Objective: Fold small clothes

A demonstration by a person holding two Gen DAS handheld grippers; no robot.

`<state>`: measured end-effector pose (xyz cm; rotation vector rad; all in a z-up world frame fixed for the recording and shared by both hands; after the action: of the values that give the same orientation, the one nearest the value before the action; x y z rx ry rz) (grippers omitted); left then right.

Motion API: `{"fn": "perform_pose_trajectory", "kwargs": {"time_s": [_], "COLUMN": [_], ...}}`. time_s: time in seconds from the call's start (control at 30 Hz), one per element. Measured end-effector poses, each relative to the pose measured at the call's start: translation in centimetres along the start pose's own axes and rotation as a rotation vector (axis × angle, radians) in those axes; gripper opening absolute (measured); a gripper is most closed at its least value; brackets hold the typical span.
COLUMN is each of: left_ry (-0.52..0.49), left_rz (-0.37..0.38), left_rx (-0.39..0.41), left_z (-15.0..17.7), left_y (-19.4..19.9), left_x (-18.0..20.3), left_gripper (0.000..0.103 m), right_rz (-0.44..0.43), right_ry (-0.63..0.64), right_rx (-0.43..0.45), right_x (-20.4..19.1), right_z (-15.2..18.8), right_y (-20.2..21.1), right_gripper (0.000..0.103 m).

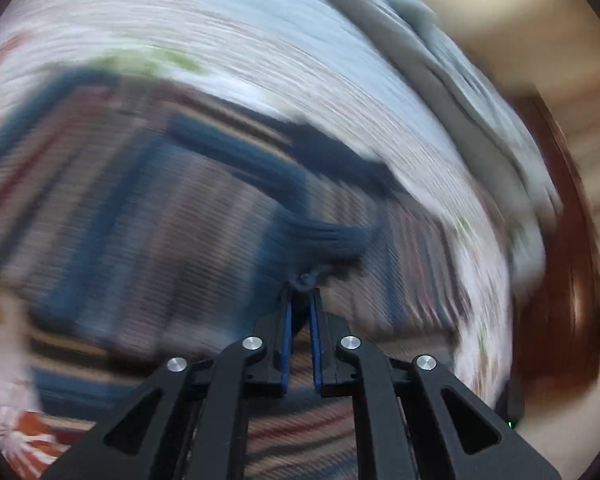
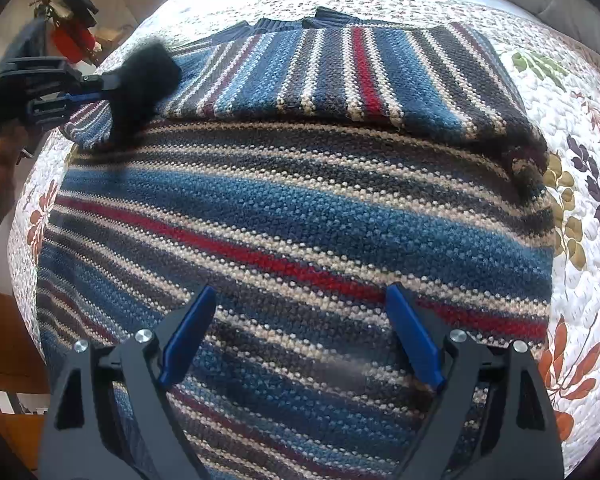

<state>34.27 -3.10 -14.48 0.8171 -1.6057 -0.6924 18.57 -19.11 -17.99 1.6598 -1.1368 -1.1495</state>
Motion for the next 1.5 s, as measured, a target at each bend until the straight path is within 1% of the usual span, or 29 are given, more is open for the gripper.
{"fn": "perform_pose_trajectory", "kwargs": {"time_s": [0.03, 0.07, 0.1, 0.17, 0.2, 0.23, 0.3, 0.33, 0.4, 0.5, 0.6, 0.67, 0.73, 0.77, 0.8, 0.83, 0.9, 0.93, 0.97, 1.0, 1.1, 1.17, 1.2, 1.23, 1.3, 1.33, 1.43, 1.47, 1.5], "left_ry": [-0.043, -0.072, -0.099, -0.085, -0.06, -0.048, -0.028, -0.015, 0.011, 0.067, 0.085, 0.09, 0.107, 0.114, 0.123, 0.137, 0.158, 0.17, 0.183, 0.194, 0.212, 0.215, 0.215, 0.215, 0.216, 0.214, 0.196, 0.191, 0.186], "left_rz": [-0.013, -0.027, -0.012, -0.005, -0.028, -0.066, -0.213, -0.344, -0.51, -0.57, -0.592, -0.597, -0.593, -0.584, -0.576, -0.571, -0.568, -0.564, -0.561, -0.559, -0.561, -0.562, -0.564, -0.567, -0.572, -0.573, -0.576, -0.582, -0.587], "left_rx": [-0.027, -0.031, -0.037, -0.027, 0.011, 0.043, 0.088, 0.099, 0.106, 0.089, 0.098, 0.104, 0.106, 0.107, 0.106, 0.107, 0.108, 0.109, 0.11, 0.111, 0.114, 0.124, 0.132, 0.144, 0.159, 0.167, 0.178, 0.18, 0.178], "left_z": [0.8, 1.3, 1.8, 1.9, 1.7, 1.3, 0.7, 0.5, 0.2, 0.2, 0.4, 0.5, 0.5, 0.6, 0.8, 1.0, 1.5, 1.7, 1.9, 2.1, 2.4, 2.4, 2.3, 2.2, 2.0, 1.9, 1.6, 1.6, 1.6], "left_y": [-0.7, -0.9, -0.8, 0.1, 1.4, 2.4, 4.2, 5.2, 6.8, 8.0, 9.5, 9.9, 10.0, 10.0, 10.0, 10.1, 10.3, 10.4, 10.5, 10.7, 11.0, 11.3, 11.4, 11.6, 11.8, 11.8, 11.7, 11.6, 11.4], "left_x": [1.3, 2.1, 2.9, 2.6, 1.5, 0.4, -2.5, -4.6, -8.0, -10.9, -13.0, -13.6, -14.4, -14.7, -15.0, -15.4, -16.3, -16.7, -17.2, -17.6, -18.3, -18.4, -18.4, -18.4, -18.2, -18.0, -17.2, -17.0, -16.8], "left_gripper": [0.016, 0.017, 0.018, 0.033, 0.048, 0.06, 0.065, 0.065, 0.065, 0.065, 0.065, 0.065, 0.066, 0.066, 0.068, 0.069, 0.069, 0.069, 0.069, 0.07, 0.07, 0.07, 0.07, 0.071, 0.073, 0.074, 0.075, 0.075, 0.075], "right_rz": [-0.003, -0.006, -0.009, -0.009, 0.0, 0.006, 0.022, 0.027, 0.024, -0.004, -0.038, -0.066, -0.062, -0.048, -0.038, -0.047, -0.112, -0.153, -0.173, -0.182, -0.212, -0.211, -0.19, -0.139, -0.067, -0.048, -0.025, -0.031, -0.041], "right_ry": [-0.005, -0.01, -0.015, -0.026, -0.018, -0.009, 0.017, 0.03, 0.063, 0.092, 0.088, 0.079, 0.076, 0.072, 0.064, 0.057, 0.029, 0.011, 0.006, 0.012, 0.04, 0.07, 0.094, 0.129, 0.188, 0.198, 0.18, 0.175, 0.162], "right_rx": [0.0, -0.001, -0.001, 0.006, 0.013, 0.017, 0.017, 0.01, -0.006, -0.054, -0.099, -0.128, -0.163, -0.176, -0.19, -0.2, -0.237, -0.26, -0.27, -0.269, -0.253, -0.214, -0.184, -0.142, -0.075, -0.056, -0.027, -0.044, -0.064], "right_x": [0.1, 0.1, 0.1, 0.2, 0.1, 0.0, -0.9, -1.4, -3.1, -6.0, -9.1, -10.5, -11.6, -11.8, -11.9, -12.1, -13.0, -13.5, -13.9, -14.3, -15.4, -15.5, -15.3, -14.9, -14.0, -13.1, -10.7, -10.2, -9.8], "right_z": [0.0, 0.1, 0.1, -0.2, -0.6, -0.9, -2.1, -2.6, -4.1, -6.8, -9.7, -10.9, -12.2, -12.7, -13.1, -13.3, -13.3, -13.1, -13.1, -13.0, -13.3, -13.9, -14.2, -14.8, -15.9, -16.1, -17.1, -17.1, -16.9], "right_y": [0.1, 0.2, 0.4, 1.0, 1.6, 1.9, 2.6, 2.6, 2.5, 1.5, 0.1, -0.8, -2.3, -3.1, -4.0, -4.5, -5.6, -6.2, -6.5, -6.7, -6.5, -5.1, -4.1, -2.9, -0.5, 0.3, 2.2, 2.2, 1.9], "right_gripper": [0.086, 0.086, 0.086, 0.086, 0.086, 0.086, 0.086, 0.086, 0.086, 0.086, 0.086, 0.086, 0.085, 0.082, 0.074, 0.069, 0.053, 0.048, 0.04, 0.02, 0.001, 0.0, 0.0, 0.0, 0.0, 0.0, 0.0, 0.0, 0.006]}}
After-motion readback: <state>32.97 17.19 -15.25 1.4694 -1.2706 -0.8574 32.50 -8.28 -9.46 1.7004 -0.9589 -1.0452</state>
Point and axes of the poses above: each gripper's, at about its wrist camera, not at the fingertips, and y roughly against the way its jaws point, x to its right, z to its underside, the point moved 9 cm from there along -y, roughly the way its jaws point, and after that the axes turned 2 degrees about -x, right-handed, at the moved point
